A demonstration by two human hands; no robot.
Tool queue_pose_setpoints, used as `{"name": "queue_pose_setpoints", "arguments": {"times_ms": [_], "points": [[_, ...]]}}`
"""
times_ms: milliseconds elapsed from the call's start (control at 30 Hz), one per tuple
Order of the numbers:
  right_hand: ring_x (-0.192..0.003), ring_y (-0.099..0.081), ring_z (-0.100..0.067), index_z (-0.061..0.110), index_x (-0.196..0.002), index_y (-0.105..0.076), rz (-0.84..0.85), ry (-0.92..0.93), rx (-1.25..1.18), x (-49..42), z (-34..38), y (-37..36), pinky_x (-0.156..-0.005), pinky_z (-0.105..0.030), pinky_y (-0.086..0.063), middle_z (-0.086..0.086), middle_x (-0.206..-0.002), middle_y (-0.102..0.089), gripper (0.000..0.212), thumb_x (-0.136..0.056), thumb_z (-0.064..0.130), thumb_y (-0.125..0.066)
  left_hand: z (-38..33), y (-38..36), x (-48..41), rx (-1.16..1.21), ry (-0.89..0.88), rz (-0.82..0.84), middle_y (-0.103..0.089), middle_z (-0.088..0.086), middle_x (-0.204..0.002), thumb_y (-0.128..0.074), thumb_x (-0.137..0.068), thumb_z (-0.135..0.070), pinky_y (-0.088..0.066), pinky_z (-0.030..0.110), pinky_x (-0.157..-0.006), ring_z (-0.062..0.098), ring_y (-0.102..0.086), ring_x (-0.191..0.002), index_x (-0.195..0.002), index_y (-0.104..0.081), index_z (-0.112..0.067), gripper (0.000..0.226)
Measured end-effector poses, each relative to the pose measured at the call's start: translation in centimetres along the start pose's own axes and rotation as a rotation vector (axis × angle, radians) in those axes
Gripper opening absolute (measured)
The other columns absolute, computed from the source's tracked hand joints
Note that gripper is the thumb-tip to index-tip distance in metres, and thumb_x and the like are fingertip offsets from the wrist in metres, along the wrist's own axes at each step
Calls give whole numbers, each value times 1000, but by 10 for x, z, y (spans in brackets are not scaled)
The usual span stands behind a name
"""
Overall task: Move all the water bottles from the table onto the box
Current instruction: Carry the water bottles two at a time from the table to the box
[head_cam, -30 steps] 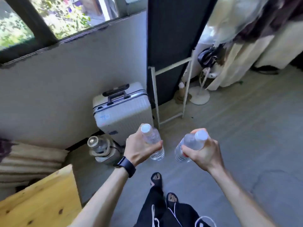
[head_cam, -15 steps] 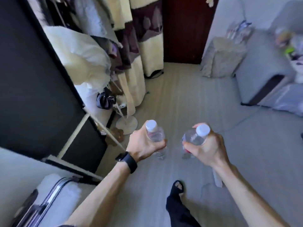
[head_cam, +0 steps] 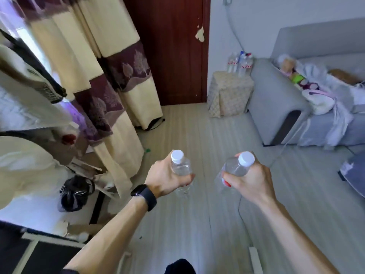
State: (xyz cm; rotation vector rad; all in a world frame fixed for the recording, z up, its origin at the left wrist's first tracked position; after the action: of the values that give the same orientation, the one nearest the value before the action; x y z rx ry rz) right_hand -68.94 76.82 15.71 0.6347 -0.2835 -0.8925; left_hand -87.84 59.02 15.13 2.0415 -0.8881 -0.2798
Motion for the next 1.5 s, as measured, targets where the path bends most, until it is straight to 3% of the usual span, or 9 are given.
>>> {"name": "queue_pose_setpoints", "arguments": {"times_ms": [167, 267, 533, 633, 800, 933, 1067, 1233, 1500], "points": [[-74, -66, -4, 19, -89, -61, -8, -15, 8, -98, -3, -7, -66, -17, -50, 14, -73, -70, 54, -50, 56, -68, -15, -5, -99, 25, -21, 36, -65, -21, -73, -71, -58, -58, -56, 28, -72, 3, -62, -73, -84, -61, -33, 38], [-71, -65, -1, 19, -85, -62, -1, -38, 14, -159, -7, -22, -66, -15, -48, 14, -70, -69, 45, -53, 50, -73, -14, -13, -168, -2, -32, 80, -66, -20, -71, -69, -57, -59, -56, 29, -70, 3, -62, -69, -83, -59, -31, 39], [-69, -67, -12, 16, -83, -64, -26, -130, -9, -325, -3, -38, -62, -33, -56, 6, -69, -70, 46, -52, 49, -74, -24, -4, -363, 27, -15, 123, -70, -16, -78, -69, -56, -65, -57, 34, -74, 5, -65, -75, -89, -62, -34, 45], [-70, -67, -12, 16, -76, -65, -64, -153, -20, -379, -5, -28, -63, -31, -54, 5, -66, -69, 36, -53, 42, -77, -38, -9, -428, 4, -24, 139, -69, -14, -76, -68, -55, -66, -58, 34, -71, 6, -65, -72, -88, -62, -34, 47], [-71, -64, -4, 19, -80, -65, -55, -167, -14, -487, -33, -21, -58, -14, -47, 11, -70, -68, 35, -55, 39, -79, -69, -36, -533, 5, -11, 200, -69, -17, -81, -70, -55, -66, -58, 33, -73, 4, -66, -75, -89, -61, -35, 47], [-73, -63, 0, 23, -90, -64, -46, -181, -15, -582, -66, -16, -59, -9, -44, 15, -75, -69, 50, -51, 52, -75, -106, -61, -619, -30, -9, 210, -66, -13, -74, -72, -57, -68, -56, 31, -65, 7, -63, -70, -85, -55, -33, 48], [-71, -65, -2, 22, -85, -65, -1, -196, 5, -671, -88, -3, -59, -15, -48, 15, -73, -69, 47, -51, 53, -72, -148, -76, -699, -30, 23, 215, -67, -16, -76, -74, -60, -66, -57, 30, -69, 4, -64, -71, -93, -59, -33, 49], [-70, -65, -14, 25, -91, -58, 26, -197, 40, -767, -103, 5, -64, -36, -55, 7, -69, -66, 51, -51, 54, -73, -181, -82, -786, 49, 32, 177, -68, -17, -82, -73, -59, -68, -58, 32, -76, 1, -64, -78, -96, -64, -33, 52], [-71, -64, -12, 21, -88, -62, 22, -234, 29, -937, -128, 5, -61, -30, -50, 9, -71, -66, 54, -50, 59, -71, -212, -105, -959, 95, 26, 207, -69, -15, -91, -72, -57, -71, -58, 36, -80, 8, -66, -85, -100, -62, -35, 57]]}}
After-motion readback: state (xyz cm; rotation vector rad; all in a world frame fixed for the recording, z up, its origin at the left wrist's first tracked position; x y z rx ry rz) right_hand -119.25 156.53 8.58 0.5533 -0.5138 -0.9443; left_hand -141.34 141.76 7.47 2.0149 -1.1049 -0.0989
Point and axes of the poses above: each hand's wrist, its own x-axis away from the middle knuckle, its own y-axis out of the back of the hand, z = x × y, the point moved 6 cm from there along -x, towards the middle knuckle
